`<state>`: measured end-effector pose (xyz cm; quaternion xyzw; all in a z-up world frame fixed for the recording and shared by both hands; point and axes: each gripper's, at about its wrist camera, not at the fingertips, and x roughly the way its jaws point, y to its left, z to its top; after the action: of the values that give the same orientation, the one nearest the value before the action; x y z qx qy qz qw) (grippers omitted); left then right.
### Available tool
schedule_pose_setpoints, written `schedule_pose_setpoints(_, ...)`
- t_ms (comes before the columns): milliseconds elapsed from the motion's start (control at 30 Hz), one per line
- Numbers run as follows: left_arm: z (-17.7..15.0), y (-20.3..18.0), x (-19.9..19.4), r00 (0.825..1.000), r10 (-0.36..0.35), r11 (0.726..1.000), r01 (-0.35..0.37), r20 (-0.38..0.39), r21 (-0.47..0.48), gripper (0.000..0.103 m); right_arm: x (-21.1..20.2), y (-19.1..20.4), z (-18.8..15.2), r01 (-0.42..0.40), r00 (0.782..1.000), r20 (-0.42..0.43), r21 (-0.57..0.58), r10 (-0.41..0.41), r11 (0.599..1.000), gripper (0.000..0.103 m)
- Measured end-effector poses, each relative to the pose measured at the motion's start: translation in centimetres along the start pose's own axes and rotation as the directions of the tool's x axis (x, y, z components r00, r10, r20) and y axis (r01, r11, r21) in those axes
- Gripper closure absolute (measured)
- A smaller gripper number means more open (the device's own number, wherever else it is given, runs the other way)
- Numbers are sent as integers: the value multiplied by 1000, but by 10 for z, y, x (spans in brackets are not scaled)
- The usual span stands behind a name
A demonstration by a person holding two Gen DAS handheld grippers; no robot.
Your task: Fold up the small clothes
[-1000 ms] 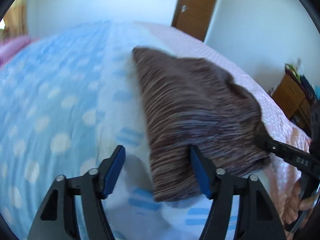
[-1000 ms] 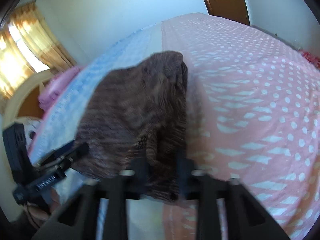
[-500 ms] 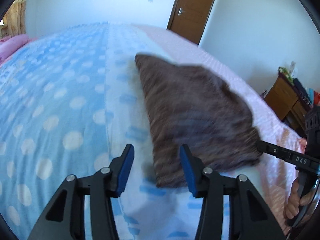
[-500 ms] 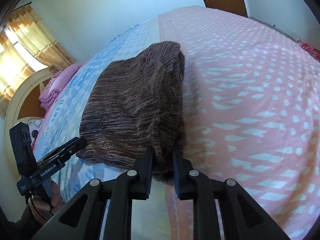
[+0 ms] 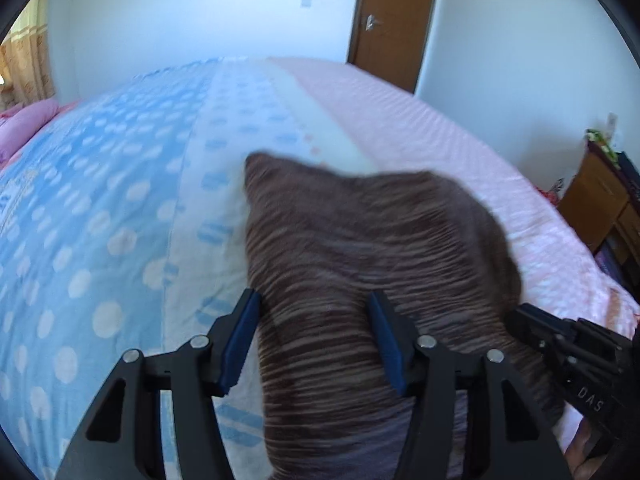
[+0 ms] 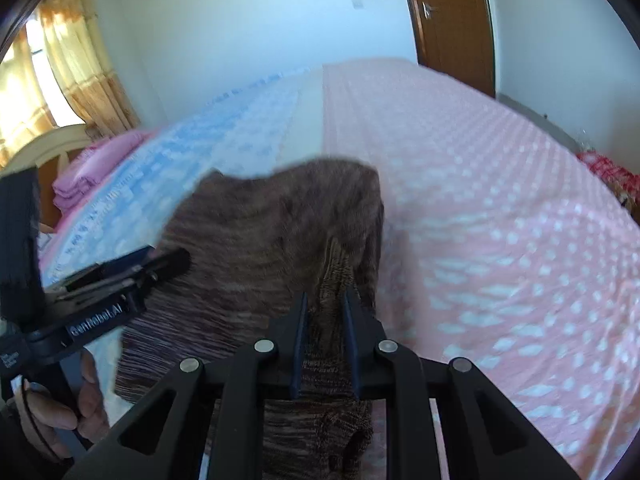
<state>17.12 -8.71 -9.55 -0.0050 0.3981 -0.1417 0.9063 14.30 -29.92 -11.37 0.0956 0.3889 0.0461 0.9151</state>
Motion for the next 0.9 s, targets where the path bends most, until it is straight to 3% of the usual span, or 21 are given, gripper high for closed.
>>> schedule_pose_setpoints(167, -8, 3, 10, 999, 34, 999, -34, -6, -8, 28, 3, -13, -3, -39, 999, 16, 42, 38, 998, 85)
schedule_pose_setpoints(433, -10, 4, 11, 999, 47, 999, -47, -3, -14, 24, -4, -19, -5, -54, 998, 46, 62, 51, 997, 85)
schedule_pose_setpoints(533, -10, 5, 11, 999, 47, 999, -47, -3, -20, 22, -27, -18, 10, -17, 987, 159, 62, 7, 998, 85)
schedule_pose_setpoints(600, -10, 6, 12, 999, 49, 998, -49, -4, -26, 20, -32, -14, 26, 2, 982, 188, 23, -6, 1000, 85)
schedule_pose_setpoints(767, -11, 7, 11, 998, 56, 998, -56, -4, -31, 17, 13, -11, 74, -13, 995, 103, -9, 14, 1000, 85)
schedule_pose_setpoints(900, -11, 8, 12, 998, 56, 998, -56, -4, -35, 16, 59, -18, 81, -35, 999, -7, -1, 35, 999, 85)
